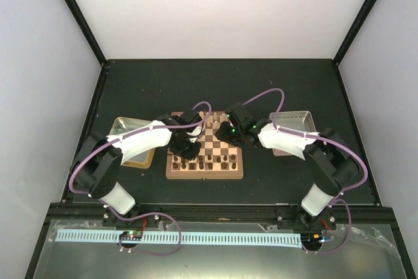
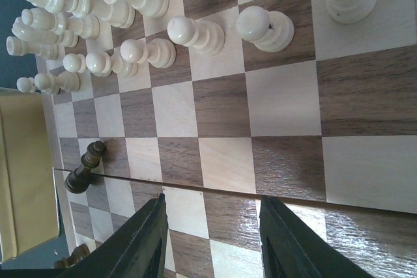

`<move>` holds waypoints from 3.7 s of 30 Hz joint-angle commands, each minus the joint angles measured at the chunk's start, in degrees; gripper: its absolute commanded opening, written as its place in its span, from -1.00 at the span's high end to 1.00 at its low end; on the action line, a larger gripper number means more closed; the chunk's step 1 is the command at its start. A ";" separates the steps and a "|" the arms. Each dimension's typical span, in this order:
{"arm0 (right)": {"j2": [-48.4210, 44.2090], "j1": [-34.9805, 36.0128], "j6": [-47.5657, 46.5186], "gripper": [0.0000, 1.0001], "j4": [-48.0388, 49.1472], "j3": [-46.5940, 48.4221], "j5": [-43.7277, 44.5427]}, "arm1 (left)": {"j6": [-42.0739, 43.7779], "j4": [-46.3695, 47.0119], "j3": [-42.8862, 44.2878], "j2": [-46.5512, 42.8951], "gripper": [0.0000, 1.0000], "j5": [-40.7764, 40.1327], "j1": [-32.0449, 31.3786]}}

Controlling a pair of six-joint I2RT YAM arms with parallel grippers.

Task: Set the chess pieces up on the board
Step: Place the chess piece on the chessboard, then pick up the chess piece from the chessboard, then place the chess piece on the chessboard.

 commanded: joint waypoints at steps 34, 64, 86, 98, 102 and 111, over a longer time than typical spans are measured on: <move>0.29 -0.28 -0.30 0.21 1.46 0.11 -0.43 | -0.37 -4.37 6.19 0.93 0.17 -2.68 -0.69; -5.36 -0.27 -0.64 0.21 1.63 -1.06 1.76 | 4.36 -4.77 12.85 10.37 0.16 -10.32 7.10; -6.94 -0.28 -5.68 0.19 4.03 -1.88 -5.84 | 5.01 -4.19 8.41 3.68 0.81 -5.32 6.68; -4.64 -0.22 -10.04 0.06 12.49 -1.66 -22.05 | 9.08 -0.44 6.28 -3.92 0.82 8.48 5.33; -2.74 -0.19 -9.59 0.07 12.77 -0.46 -25.28 | 9.55 0.53 6.11 -5.33 0.82 11.14 5.27; 0.52 -0.21 -6.25 0.14 15.84 -0.76 -29.27 | 9.58 1.07 6.39 -5.87 0.82 13.29 5.26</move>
